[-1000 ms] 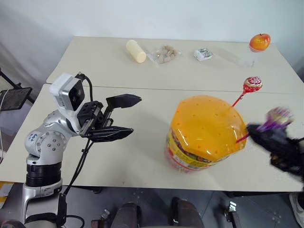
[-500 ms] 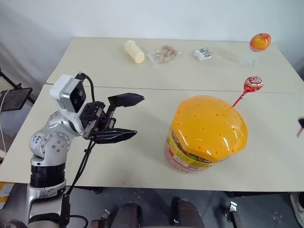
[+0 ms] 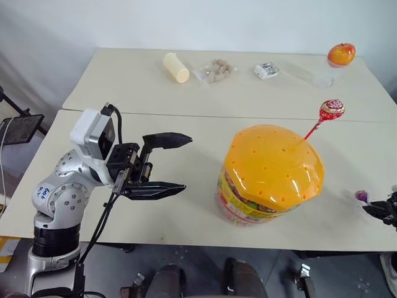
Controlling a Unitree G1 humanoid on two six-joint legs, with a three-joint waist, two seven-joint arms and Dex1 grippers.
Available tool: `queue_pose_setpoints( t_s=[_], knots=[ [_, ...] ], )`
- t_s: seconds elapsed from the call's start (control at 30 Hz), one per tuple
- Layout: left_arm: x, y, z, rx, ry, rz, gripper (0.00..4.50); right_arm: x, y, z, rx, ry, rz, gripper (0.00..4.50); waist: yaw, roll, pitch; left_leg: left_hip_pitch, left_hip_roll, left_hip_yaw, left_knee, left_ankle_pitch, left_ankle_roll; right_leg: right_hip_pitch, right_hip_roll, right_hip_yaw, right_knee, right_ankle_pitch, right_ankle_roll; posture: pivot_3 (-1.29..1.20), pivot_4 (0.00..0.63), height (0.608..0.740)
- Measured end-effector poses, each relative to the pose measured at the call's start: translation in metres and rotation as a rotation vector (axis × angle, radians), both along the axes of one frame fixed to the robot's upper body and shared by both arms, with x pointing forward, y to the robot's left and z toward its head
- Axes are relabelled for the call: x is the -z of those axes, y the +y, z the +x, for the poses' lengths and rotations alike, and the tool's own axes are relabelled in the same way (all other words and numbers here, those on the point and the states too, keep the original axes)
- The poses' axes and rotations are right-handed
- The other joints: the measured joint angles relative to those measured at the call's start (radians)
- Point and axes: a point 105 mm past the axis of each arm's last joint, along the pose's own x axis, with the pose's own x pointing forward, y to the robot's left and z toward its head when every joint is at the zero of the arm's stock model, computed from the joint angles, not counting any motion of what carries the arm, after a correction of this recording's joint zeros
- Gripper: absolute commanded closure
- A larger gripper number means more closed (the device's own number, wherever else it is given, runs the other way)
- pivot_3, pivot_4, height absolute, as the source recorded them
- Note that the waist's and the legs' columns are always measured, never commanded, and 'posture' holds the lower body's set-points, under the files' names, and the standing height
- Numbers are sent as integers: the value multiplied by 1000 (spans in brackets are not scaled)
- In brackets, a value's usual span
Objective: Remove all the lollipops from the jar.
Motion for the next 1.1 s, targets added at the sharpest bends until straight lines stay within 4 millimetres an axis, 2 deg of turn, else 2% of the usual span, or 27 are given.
queue_pose_setpoints(
  t_s=[0.07, 0.13, 0.17, 0.23, 0.3, 0.33, 0.37, 0.4, 0.47, 0.67, 0.83, 1.03, 1.1],
  knots=[
    [0, 1, 1, -11, 9, 2, 0, -1, 4, -1, -26, -8, 31, 1546, 0, 0, 0, 0, 0, 0, 0, 0, 0, 0, 0, 0, 0, 0, 0, 0, 150, 740],
    [-3, 2, 3, -30, 16, -12, 0, -17, 17, 4, -89, -124, 114, 839, 0, 0, 0, 0, 0, 0, 0, 0, 0, 0, 0, 0, 0, 0, 0, 0, 150, 740],
    [-4, 3, 3, -39, 18, -21, 0, -29, 25, 9, -128, -196, 167, 839, 0, 0, 0, 1, 0, 0, 0, 0, 0, 0, 0, 0, 0, 0, 0, 0, 150, 740],
    [-7, 4, 6, -59, 32, -71, 0, -73, 48, 17, -255, -444, 313, 839, -4, 1, 0, 1, 1, -3, 0, 0, 0, 1, 0, 1, 0, 0, 0, 0, 150, 740],
    [-7, 5, 9, -84, 52, -99, 0, -118, 69, 16, -374, -618, 380, 839, -3, 4, 1, 2, 1, -5, 0, 0, 0, 1, 0, 1, 1, 0, 0, 0, 150, 740],
    [-7, 5, 10, -90, 59, -105, 0, -131, 76, 14, -407, -659, 391, 839, -1, 4, 1, 2, 1, -6, 0, 0, -1, 1, 0, 0, 2, 0, 0, 0, 150, 740],
    [-9, 8, 13, -104, 77, -144, 0, -150, 91, 10, -472, -714, 418, 839, -1, 3, 1, 2, 1, -5, 0, 0, -1, 1, 0, -1, 2, 0, 0, 0, 150, 740],
    [-10, 10, 15, -112, 94, -165, 0, -157, 101, 8, -516, -729, 436, 839, 1, 3, 1, 1, 1, -6, 0, 0, -1, 1, 0, -1, 3, 0, 0, 0, 150, 740],
    [-11, 17, 22, -143, 127, -202, 0, -163, 125, 4, -599, -730, 488, 839, 5, 3, 1, 0, 0, -6, 0, 0, -1, 1, 0, -1, 2, 0, 0, 0, 150, 740],
    [-9, 19, 24, -144, 144, -208, 0, -163, 165, -2, -751, -655, 592, 839, 2, 3, 2, 0, 0, -5, 0, 0, -1, 1, 0, -2, 2, 0, 0, 0, 150, 740],
    [-8, 18, 23, -120, 161, -214, 0, -169, 182, 3, -813, -630, 638, 839, 0, 3, 2, 1, 0, -5, 1, 0, -1, 1, 0, -1, 2, 0, 0, 0, 150, 740],
    [-5, 16, 17, -49, 208, -200, 0, -166, 198, 2, -880, -546, 726, 839, 2, 3, 2, 0, 0, -5, 0, 0, -1, 1, 0, -2, 2, 0, 0, 0, 150, 740],
    [-4, 15, 16, -48, 213, -196, 0, -169, 199, 3, -889, -552, 724, 1226, 1, 3, 2, 0, 0, -5, 0, 0, -1, 1, 0, -2, 2, 0, 0, 0, 150, 740]
  ],
)
